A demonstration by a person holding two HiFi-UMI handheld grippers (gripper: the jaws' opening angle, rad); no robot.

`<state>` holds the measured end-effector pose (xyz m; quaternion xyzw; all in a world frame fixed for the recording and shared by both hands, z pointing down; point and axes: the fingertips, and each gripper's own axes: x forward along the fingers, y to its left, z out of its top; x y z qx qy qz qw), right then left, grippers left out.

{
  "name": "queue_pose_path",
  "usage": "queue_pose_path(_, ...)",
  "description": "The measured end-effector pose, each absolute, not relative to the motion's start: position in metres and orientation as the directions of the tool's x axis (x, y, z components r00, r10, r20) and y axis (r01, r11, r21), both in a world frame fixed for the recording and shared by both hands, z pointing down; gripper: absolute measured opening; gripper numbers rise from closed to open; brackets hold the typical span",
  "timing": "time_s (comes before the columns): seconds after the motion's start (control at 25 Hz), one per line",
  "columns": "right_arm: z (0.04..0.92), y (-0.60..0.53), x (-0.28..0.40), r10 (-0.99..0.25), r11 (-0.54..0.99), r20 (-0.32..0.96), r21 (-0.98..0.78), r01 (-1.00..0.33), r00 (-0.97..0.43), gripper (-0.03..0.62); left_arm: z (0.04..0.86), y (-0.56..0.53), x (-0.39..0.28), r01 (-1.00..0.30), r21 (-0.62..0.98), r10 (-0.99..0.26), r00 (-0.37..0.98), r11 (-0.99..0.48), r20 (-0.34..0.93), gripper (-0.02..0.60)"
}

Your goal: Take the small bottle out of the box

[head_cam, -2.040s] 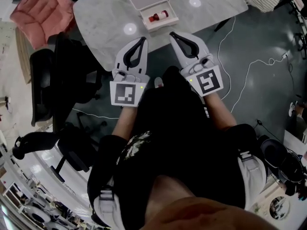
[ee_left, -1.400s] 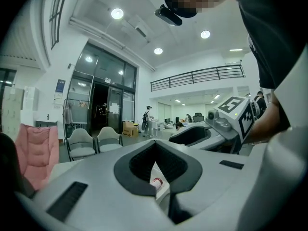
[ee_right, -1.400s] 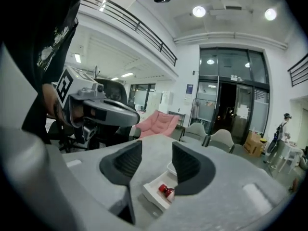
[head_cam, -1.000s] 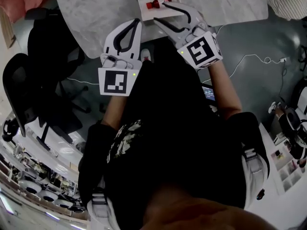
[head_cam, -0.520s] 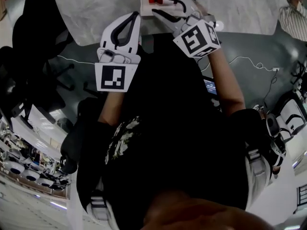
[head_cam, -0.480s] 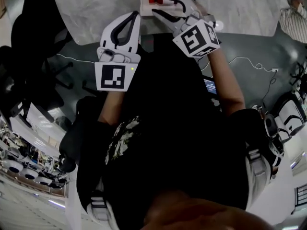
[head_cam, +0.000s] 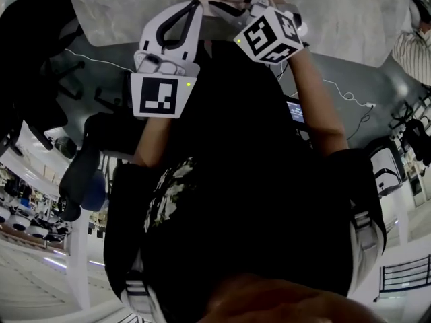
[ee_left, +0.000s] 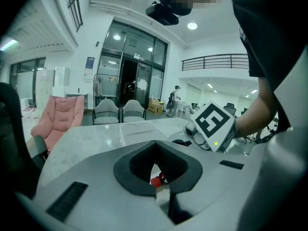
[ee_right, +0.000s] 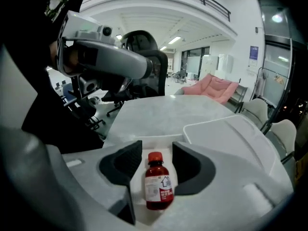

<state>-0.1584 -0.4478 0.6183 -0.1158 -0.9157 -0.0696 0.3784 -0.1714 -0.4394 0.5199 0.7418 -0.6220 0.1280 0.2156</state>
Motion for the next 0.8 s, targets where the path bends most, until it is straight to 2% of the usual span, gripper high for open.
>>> queue_pose_path(0.28,0.66,-0.442,-0.164,0.201,0.932,0.818,0.01,0.362,-0.539,0.187,0.547,-0.438,-0.188,-0.976,0.195,-0.857,0.183,-0.099,0.483,0.011)
queue_pose_path(0.56,0.698,-0.439,-0.165,0.186,0.923,0.917,-0.039,0.383,-0.354,0.187,0.56,-0.447,-0.203,-0.971,0.213,-0.86,0.2,-0.11,0.469,0.011)
queue_pose_path(0.8,0.707,-0.437,-0.173,0.178,0.93,0.933,-0.055,0.363,-0.314,0.176,0.565,-0.446,-0.211,-0.972,0.216,-0.866,0.186,-0.093,0.464,0.011)
